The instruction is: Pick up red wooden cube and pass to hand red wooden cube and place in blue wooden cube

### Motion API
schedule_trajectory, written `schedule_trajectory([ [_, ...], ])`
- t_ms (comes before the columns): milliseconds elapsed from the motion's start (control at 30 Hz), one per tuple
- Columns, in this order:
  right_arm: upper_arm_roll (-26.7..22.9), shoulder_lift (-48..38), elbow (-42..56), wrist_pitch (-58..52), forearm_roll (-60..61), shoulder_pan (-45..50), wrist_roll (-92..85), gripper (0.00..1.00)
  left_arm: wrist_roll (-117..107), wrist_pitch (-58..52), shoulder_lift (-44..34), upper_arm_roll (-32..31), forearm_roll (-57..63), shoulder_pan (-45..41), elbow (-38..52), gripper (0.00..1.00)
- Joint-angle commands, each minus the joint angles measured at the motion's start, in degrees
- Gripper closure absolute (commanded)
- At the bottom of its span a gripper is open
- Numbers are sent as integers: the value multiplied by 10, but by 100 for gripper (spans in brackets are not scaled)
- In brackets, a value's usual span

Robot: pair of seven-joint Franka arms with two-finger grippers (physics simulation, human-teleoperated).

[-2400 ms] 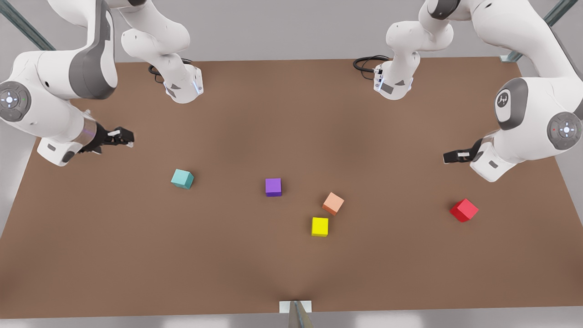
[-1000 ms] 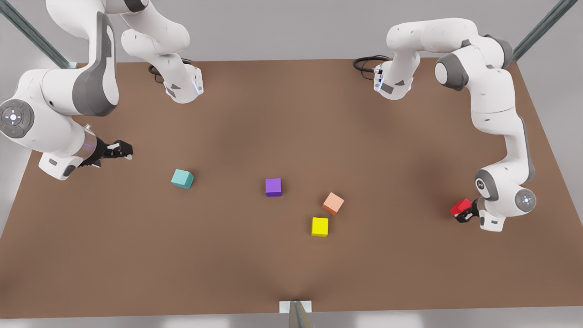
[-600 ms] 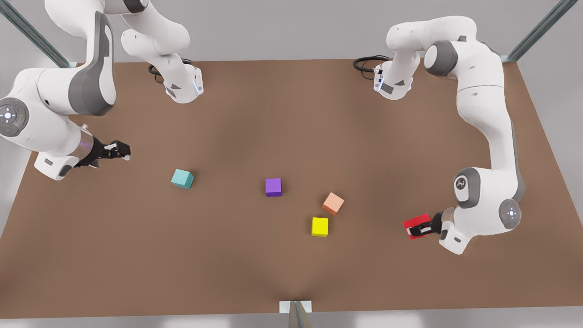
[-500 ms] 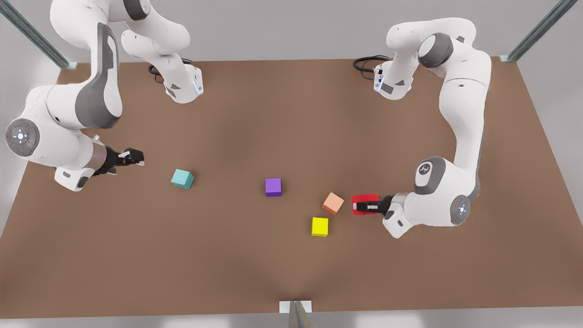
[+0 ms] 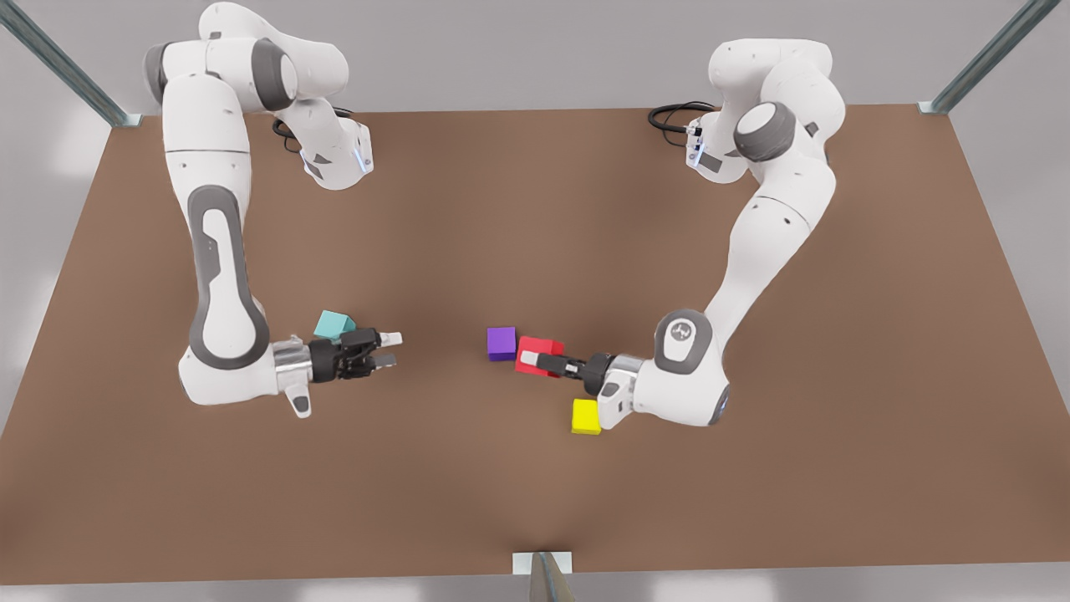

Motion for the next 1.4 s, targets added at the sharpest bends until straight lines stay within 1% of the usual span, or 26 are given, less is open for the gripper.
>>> schedule_trajectory([
  [0, 0, -14, -33, 152, 102, 18, -723, 0, 248, 71, 9, -4, -39, -4, 0, 48],
  [33, 0, -15, -46, 184, 138, 31, -817, 0, 260, 92, 12, -4, -66, -4, 0, 48],
  [100, 1, -15, -46, 196, 153, 34, -899, 0, 277, 99, 21, -5, -80, -10, 1, 49],
  [233, 6, -17, -47, 196, 183, 36, -962, 0, 283, 106, 24, -4, -80, -9, 1, 49],
  [367, 37, 1, -49, 192, 222, 36, -966, 0, 283, 104, 24, -4, -95, -9, -3, 49],
  [467, 39, 8, -49, 193, 231, 44, -966, 0, 283, 105, 24, -4, -95, -9, -3, 49],
  [767, 99, 53, -32, 196, 276, 44, -959, 0, 282, 115, 25, -4, -96, -18, -3, 49],
  [1033, 110, 65, -9, 209, 289, 53, -939, 0, 282, 125, 31, -4, -96, -26, -2, 49],
  [1367, 119, 65, -3, 212, 293, 55, -931, 0, 282, 174, 31, -5, -104, -54, 0, 49],
])
